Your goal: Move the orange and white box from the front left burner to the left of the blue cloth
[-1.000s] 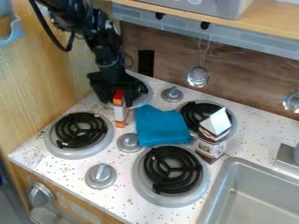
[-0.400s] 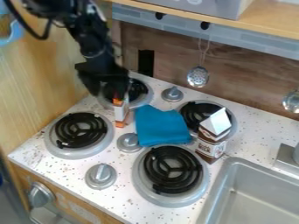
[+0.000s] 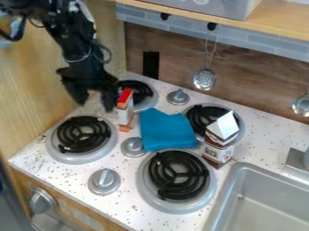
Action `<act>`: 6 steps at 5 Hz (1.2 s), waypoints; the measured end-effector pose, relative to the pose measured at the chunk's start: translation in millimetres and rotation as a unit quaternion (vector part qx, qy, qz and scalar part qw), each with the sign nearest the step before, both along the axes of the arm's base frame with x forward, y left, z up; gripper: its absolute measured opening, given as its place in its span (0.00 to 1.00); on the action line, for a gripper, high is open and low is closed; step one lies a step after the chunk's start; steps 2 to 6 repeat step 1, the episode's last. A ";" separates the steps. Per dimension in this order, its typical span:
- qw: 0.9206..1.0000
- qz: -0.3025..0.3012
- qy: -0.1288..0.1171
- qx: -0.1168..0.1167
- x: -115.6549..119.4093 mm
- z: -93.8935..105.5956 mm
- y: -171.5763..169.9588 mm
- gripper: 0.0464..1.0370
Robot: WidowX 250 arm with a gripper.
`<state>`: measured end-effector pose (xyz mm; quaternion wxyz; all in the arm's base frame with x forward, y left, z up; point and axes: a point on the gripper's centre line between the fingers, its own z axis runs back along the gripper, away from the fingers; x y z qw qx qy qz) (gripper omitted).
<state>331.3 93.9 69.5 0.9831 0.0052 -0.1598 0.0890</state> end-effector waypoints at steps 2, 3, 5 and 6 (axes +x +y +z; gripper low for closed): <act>1.000 -0.006 -0.004 0.013 -39.0 17.8 -12.0 0.96; 1.000 -0.006 -0.004 0.013 -39.0 17.8 -12.0 0.96; 1.000 -0.006 -0.004 0.013 -39.0 17.8 -12.0 0.96; 1.000 -0.006 -0.004 0.013 -39.0 17.8 -12.0 0.96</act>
